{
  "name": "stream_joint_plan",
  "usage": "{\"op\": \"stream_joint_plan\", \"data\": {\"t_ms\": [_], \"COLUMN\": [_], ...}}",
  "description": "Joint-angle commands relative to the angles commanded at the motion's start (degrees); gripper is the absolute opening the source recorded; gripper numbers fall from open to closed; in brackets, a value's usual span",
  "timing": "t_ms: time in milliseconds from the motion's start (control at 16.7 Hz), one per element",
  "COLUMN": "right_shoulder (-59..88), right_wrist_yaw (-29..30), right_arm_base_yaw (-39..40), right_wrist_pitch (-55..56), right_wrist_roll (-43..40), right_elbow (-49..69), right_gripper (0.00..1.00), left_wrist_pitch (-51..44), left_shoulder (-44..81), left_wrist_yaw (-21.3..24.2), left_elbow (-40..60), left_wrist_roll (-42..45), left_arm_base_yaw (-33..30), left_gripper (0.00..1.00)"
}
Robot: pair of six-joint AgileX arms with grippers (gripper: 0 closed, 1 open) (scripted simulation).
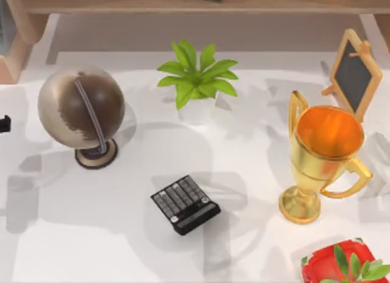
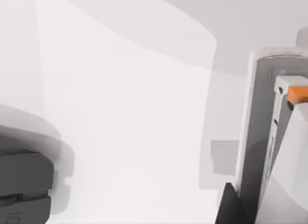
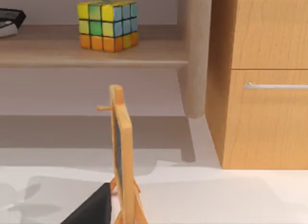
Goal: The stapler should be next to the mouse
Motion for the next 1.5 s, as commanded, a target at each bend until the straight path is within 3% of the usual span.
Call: {"op": "stream_joint_plan", "data": {"t_ms": [300, 540, 1020, 1500], "right_shoulder": [0.0, 0.0, 0.0, 0.0], "right_wrist_yaw": [0.0, 0.0, 0.0, 0.0], "right_arm_base_yaw": [0.0, 0.0, 0.0, 0.0], "right_wrist_pitch": [0.0, 0.0, 0.0, 0.0], "right_wrist_roll": [0.0, 0.0, 0.0, 0.0], "right_elbow": [0.0, 0.0, 0.0, 0.0], "right_gripper": [1.0, 1.0, 1.0, 1.0], "left_wrist_pitch": [-4.44, -5.36, -5.14, -0.16], "left_shoulder": [17.26, 24.19, 24.98, 23.48], "left_wrist_yaw": [-0.57, -0.35, -0.22, 2.95], "left_elbow": [22.9, 32.74, 33.95, 33.28], "left_wrist_roll": [16.22, 22.99, 24.37, 27.7], "left_arm_base_yaw": [9.55, 12.27, 12.1, 8.47], "left_gripper": [0.0, 0.0, 0.0, 0.0]}}
